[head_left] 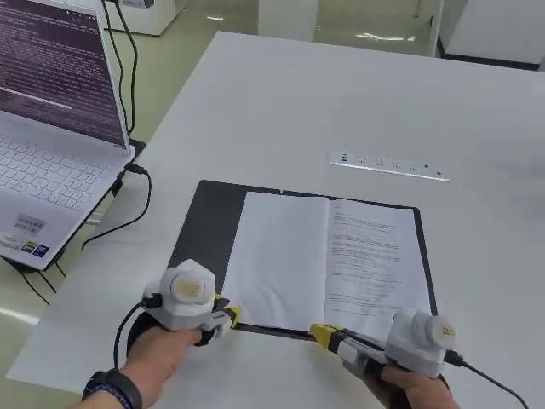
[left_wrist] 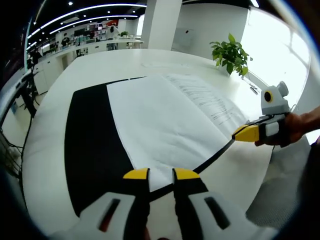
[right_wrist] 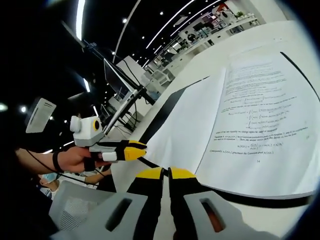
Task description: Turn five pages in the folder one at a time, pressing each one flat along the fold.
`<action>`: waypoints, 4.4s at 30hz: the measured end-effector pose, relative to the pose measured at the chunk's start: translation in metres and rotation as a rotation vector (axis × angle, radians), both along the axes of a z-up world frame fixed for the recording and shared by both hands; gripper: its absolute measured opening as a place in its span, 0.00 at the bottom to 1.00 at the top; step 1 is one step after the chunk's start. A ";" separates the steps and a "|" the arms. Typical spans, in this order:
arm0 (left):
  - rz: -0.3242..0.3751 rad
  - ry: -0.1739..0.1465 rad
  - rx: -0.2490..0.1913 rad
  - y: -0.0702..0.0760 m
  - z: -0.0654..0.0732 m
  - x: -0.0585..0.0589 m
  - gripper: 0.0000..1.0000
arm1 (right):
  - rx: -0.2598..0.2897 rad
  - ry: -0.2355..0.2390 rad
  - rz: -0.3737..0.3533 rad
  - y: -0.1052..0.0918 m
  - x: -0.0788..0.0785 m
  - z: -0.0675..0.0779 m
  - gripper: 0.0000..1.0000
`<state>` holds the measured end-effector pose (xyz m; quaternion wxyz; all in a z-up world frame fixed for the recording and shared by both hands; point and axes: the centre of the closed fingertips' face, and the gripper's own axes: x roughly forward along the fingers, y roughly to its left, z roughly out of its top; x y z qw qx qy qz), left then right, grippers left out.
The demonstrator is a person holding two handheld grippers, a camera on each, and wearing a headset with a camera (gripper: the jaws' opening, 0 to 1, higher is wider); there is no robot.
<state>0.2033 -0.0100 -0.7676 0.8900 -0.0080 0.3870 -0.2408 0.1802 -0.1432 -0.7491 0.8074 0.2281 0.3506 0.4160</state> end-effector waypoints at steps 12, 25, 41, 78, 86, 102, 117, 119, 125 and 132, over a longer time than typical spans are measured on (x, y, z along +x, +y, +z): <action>0.002 -0.002 -0.013 -0.008 0.023 -0.015 0.37 | -0.081 -0.071 -0.003 -0.031 -0.003 0.010 0.29; -0.042 -0.071 0.012 -0.017 0.059 -0.017 0.55 | -0.112 -0.112 -0.048 -0.078 0.002 0.025 0.45; -0.049 -0.175 0.069 0.002 0.109 -0.015 0.67 | -0.135 -0.209 -0.174 -0.147 0.010 0.066 0.57; -0.053 -0.202 0.011 -0.032 0.133 -0.029 0.73 | -0.267 -0.291 -0.252 -0.185 -0.026 0.089 0.73; -0.166 -0.194 0.022 -0.059 0.128 -0.016 0.73 | -0.279 -0.295 -0.239 -0.184 -0.024 0.089 0.72; -0.304 -0.185 -0.025 -0.131 0.127 0.018 0.71 | -0.268 -0.286 -0.253 -0.191 -0.014 0.087 0.70; -0.434 -0.162 -0.023 -0.204 0.104 0.032 0.69 | -0.245 -0.239 -0.287 -0.204 -0.033 0.073 0.69; -0.451 -0.159 -0.027 -0.214 0.101 0.033 0.69 | -0.238 -0.242 -0.305 -0.206 -0.034 0.075 0.69; -0.501 -0.146 -0.012 -0.239 0.087 0.035 0.69 | -0.233 -0.240 -0.324 -0.207 -0.035 0.076 0.69; -0.594 -0.128 0.040 -0.270 0.063 0.034 0.69 | -0.231 -0.236 -0.339 -0.210 -0.038 0.075 0.69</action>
